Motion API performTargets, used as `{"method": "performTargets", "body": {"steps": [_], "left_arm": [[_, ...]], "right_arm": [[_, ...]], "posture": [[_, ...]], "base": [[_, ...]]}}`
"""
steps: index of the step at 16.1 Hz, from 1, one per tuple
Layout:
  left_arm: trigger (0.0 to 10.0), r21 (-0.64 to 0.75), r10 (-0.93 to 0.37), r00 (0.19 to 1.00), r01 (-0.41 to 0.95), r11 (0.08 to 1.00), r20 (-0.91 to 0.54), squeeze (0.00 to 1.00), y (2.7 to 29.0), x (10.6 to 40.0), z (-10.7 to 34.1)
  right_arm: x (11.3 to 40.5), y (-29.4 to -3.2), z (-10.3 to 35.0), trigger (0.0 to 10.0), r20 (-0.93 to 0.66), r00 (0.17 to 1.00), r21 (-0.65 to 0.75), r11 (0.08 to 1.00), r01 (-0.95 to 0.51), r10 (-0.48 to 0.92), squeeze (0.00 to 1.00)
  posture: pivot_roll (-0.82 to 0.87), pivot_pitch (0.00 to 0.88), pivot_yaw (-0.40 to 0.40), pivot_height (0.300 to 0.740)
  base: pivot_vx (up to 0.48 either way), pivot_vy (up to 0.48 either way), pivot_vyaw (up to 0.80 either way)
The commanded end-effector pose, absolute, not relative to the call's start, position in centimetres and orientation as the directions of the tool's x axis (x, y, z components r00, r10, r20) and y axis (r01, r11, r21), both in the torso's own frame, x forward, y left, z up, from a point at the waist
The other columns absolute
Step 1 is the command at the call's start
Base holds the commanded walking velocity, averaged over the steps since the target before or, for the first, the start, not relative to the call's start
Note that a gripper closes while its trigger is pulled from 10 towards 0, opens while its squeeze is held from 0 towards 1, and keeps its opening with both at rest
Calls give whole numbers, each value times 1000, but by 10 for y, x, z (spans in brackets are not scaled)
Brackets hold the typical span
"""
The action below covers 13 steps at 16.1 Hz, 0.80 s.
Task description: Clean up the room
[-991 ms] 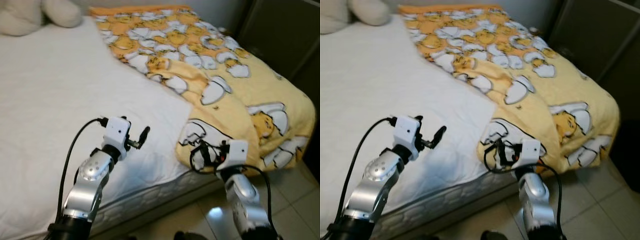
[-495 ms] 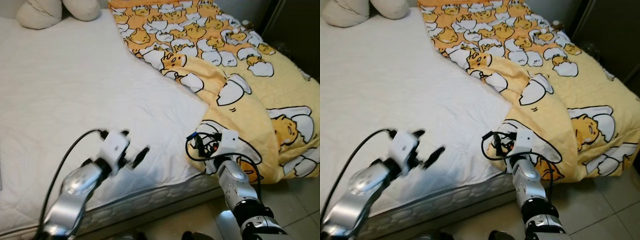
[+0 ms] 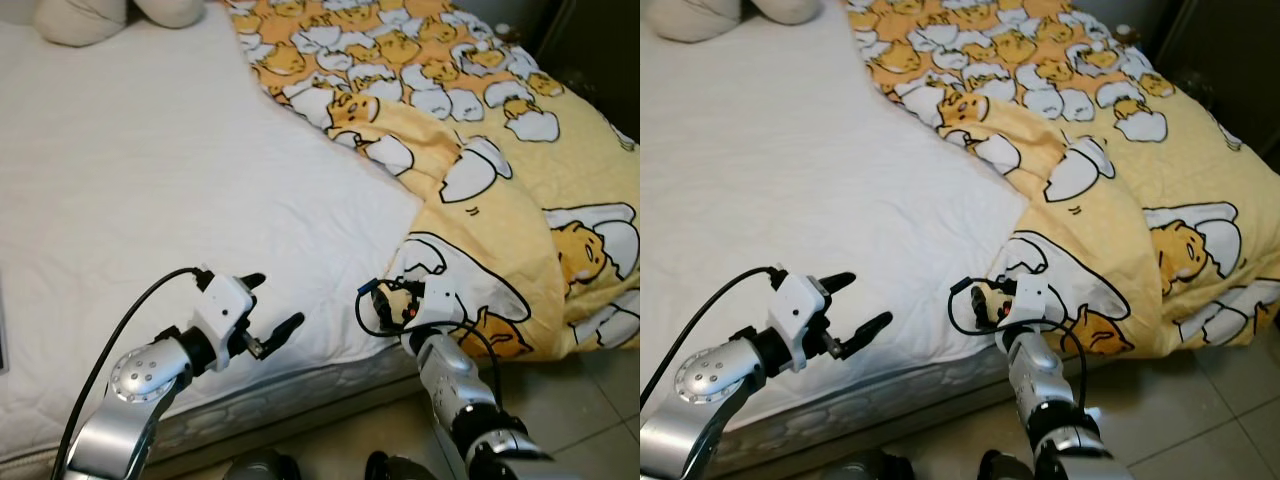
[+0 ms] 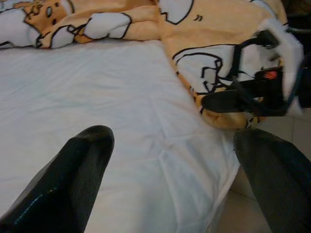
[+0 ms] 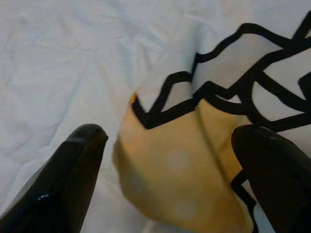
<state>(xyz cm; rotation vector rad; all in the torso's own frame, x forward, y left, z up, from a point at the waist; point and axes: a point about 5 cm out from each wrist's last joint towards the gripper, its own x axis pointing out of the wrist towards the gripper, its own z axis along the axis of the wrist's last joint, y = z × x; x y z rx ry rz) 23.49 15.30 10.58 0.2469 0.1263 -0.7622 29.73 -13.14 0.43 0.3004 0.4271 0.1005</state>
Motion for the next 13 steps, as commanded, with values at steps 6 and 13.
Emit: {"method": "performTargets", "body": {"steps": [6, 13], "left_arm": [[10000, 141, -742, 628, 777, 614, -233, 0, 144, 219, 107], [10000, 143, -732, 640, 767, 625, -234, 0, 143, 221, 109]], "right_arm": [[301, -133, -1, 10000, -480, 869, 294, 955, 27, 124, 0], [298, -116, -4, 0, -502, 837, 327, 944, -48, 216, 0]], "posture": [[218, 169, 42, 740], [213, 186, 41, 740]], "base": [[0, 0, 0], [0, 0, 0]]}}
